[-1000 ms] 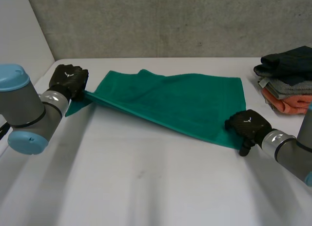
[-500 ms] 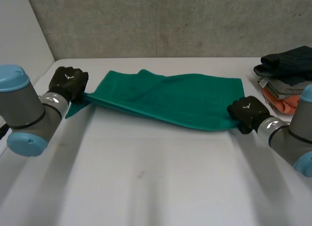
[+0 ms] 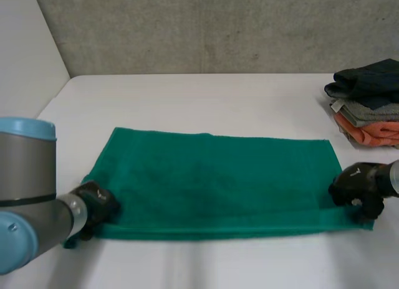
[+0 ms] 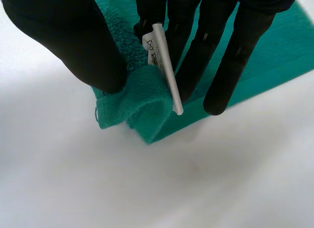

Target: Fold the laundry.

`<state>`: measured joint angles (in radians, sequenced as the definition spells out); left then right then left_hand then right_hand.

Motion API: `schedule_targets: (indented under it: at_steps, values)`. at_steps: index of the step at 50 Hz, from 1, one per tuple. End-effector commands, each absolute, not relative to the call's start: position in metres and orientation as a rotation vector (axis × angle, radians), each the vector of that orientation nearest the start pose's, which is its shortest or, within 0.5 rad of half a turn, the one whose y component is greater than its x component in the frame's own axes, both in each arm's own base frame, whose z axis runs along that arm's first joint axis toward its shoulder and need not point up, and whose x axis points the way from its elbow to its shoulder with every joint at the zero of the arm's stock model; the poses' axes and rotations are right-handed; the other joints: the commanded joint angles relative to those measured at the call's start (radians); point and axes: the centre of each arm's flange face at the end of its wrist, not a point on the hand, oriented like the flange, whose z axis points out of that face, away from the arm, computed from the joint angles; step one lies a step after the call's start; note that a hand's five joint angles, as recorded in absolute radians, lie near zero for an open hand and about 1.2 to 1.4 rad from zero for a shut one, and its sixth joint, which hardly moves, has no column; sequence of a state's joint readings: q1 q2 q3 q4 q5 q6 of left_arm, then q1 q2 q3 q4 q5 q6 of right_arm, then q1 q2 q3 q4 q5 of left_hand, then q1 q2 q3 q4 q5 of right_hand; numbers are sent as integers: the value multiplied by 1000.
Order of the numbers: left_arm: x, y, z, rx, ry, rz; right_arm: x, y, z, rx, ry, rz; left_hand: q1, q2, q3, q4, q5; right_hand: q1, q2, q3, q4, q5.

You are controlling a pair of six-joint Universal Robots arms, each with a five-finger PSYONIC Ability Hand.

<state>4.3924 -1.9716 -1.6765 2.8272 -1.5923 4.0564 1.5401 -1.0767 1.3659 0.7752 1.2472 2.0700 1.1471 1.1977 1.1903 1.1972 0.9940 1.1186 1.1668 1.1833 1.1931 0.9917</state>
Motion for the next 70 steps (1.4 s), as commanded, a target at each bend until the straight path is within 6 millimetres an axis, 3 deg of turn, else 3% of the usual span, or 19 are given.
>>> schedule_targets:
  at_steps: [1, 9, 20, 21, 22, 23, 24, 30, 31, 36, 39, 44, 47, 54, 57, 62, 66, 70]
  values:
    - [-246, -292, 181, 1382, 2038, -1475, 168, -330, 179, -1405, 2537, -1194, 249, 199, 206, 199, 228, 278, 229, 213, 203, 230]
    - [-281, -357, 186, 1287, 1835, -1762, 165, -373, 173, -1248, 2592, -1465, 249, 199, 206, 199, 228, 278, 229, 213, 203, 230]
    - [-309, -392, 153, 1320, 1836, -1731, 179, -412, 155, -1236, 2538, -1677, 249, 199, 206, 199, 228, 278, 229, 213, 203, 230]
    - [-312, -394, 149, 1326, 1841, -1730, 182, -416, 152, -1238, 2530, -1699, 180, 129, 137, 130, 158, 278, 229, 213, 203, 230]
    - [-313, -396, 148, 1327, 1840, -1733, 183, -418, 150, -1240, 2531, -1704, -30, -81, -73, -80, -52, 36, -12, -29, -38, -12]
    - [-314, -397, 148, 1327, 1835, -1739, 184, -419, 149, -1241, 2536, -1711, -375, -426, -419, -425, -397, -315, -363, -380, -390, -363]
    - [-317, -398, 146, 1331, 1822, -1742, 186, -421, 150, -1237, 2552, -1732, -973, -1023, -1016, -1023, -994, -900, -948, -965, -974, -948]
    - [-325, -394, 165, 1308, 1788, -1797, 188, -419, 177, -1175, 2605, -1820, -973, -1023, -1016, -1023, -994, -944, -992, -1009, -1019, -992]
    - [-322, -394, 172, 1285, 1789, -1805, 190, -413, 191, -1154, 2581, -1833, -973, -1023, -1016, -1023, -994, -944, -992, -1009, -1019, -992]
    - [-312, -392, 187, 1228, 1815, -1837, 197, -395, 215, -1131, 2463, -1835, -973, -1023, -1016, -1023, -994, -944, -992, -1009, -1019, -992]
    - [-308, -388, 190, 1206, 1845, -1858, 204, -384, 213, -1145, 2412, -1777, -973, -1023, -1016, -1023, -994, -944, -992, -1009, -1019, -992]
    - [-308, -379, 183, 1216, 1889, -1889, 213, -379, 182, -1171, 2442, -1667, -973, -1023, -1016, -1023, -994, -944, -992, -1009, -1019, -992]
    - [-309, -376, 179, 1222, 1906, -1890, 214, -389, 165, -1174, 2454, -1685, -973, -1023, -1016, -1023, -994, -944, -992, -1009, -1019, -992]
    - [-308, -374, 173, 1218, 1924, -1878, 214, -443, 132, -1098, 2390, -1993, -973, -1023, -1016, -1023, -994, -944, -992, -1009, -1019, -992]
    - [-305, -374, 175, 1202, 1929, -1872, 208, -463, 134, -1000, 2377, -2156, -973, -1023, -1016, -1023, -994, -944, -992, -1009, -1019, -992]
    - [-302, -374, 179, 1173, 1934, -1877, 205, -477, 159, -753, 2291, -2384, -973, -1023, -1016, -1023, -994, -944, -992, -1009, -1019, -992]
    - [-300, -372, 187, 1143, 1944, -1890, 215, -460, 174, -780, 2312, -2300, -973, -1023, -1016, -1023, -994, -944, -992, -1009, -1019, -992]
    - [-300, -365, 197, 1124, 1965, -1917, 212, -419, 180, -949, 2455, -1961, -973, -1023, -1016, -1023, -994, -944, -992, -1009, -1019, -992]
